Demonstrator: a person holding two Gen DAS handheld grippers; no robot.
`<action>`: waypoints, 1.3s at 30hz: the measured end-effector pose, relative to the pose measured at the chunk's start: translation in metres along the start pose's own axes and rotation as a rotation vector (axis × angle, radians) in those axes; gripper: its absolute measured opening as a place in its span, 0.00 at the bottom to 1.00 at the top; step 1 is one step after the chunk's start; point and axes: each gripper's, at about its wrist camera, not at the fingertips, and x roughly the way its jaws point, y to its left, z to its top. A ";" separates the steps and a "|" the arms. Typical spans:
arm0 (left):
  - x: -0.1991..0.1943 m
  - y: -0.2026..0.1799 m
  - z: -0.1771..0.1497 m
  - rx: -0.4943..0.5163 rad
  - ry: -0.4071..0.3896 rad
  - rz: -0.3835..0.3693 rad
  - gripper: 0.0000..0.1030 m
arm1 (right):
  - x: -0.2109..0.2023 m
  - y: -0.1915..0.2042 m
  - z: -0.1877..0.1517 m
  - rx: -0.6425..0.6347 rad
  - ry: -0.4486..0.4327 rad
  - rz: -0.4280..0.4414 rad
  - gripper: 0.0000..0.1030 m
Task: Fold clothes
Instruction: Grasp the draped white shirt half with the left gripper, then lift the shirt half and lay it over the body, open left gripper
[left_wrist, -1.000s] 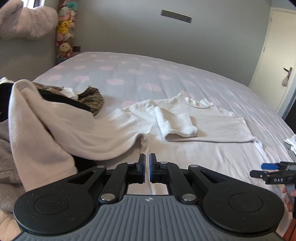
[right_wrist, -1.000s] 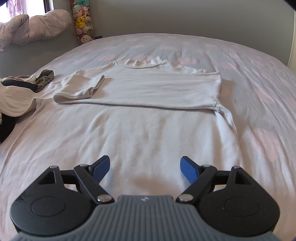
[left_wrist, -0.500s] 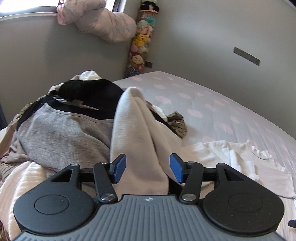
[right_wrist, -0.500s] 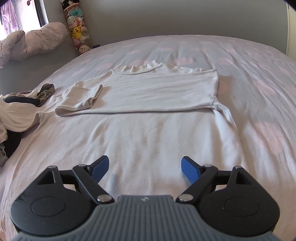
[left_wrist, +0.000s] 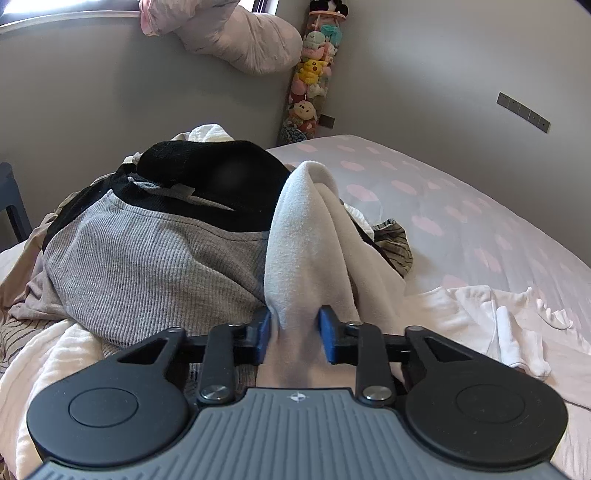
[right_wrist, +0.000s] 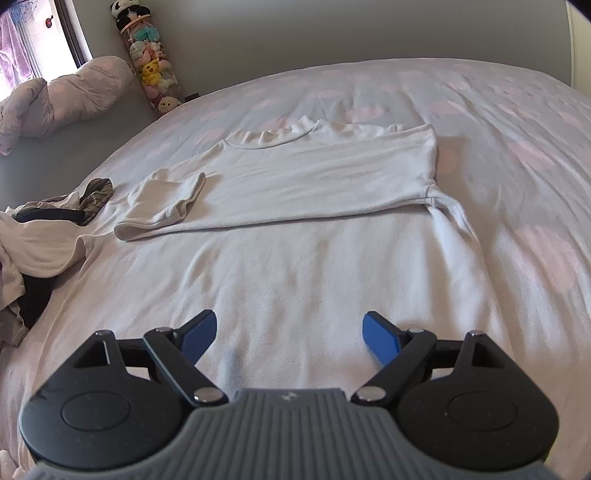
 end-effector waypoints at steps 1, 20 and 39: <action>-0.003 0.000 0.001 -0.001 -0.012 -0.011 0.15 | 0.001 0.000 0.000 0.001 0.000 0.001 0.85; -0.077 -0.104 0.139 0.268 -0.177 -0.286 0.05 | -0.008 -0.012 0.015 -0.007 -0.090 -0.102 0.85; -0.057 -0.364 0.134 0.571 -0.105 -0.594 0.06 | -0.009 -0.050 0.028 0.126 -0.180 -0.017 0.85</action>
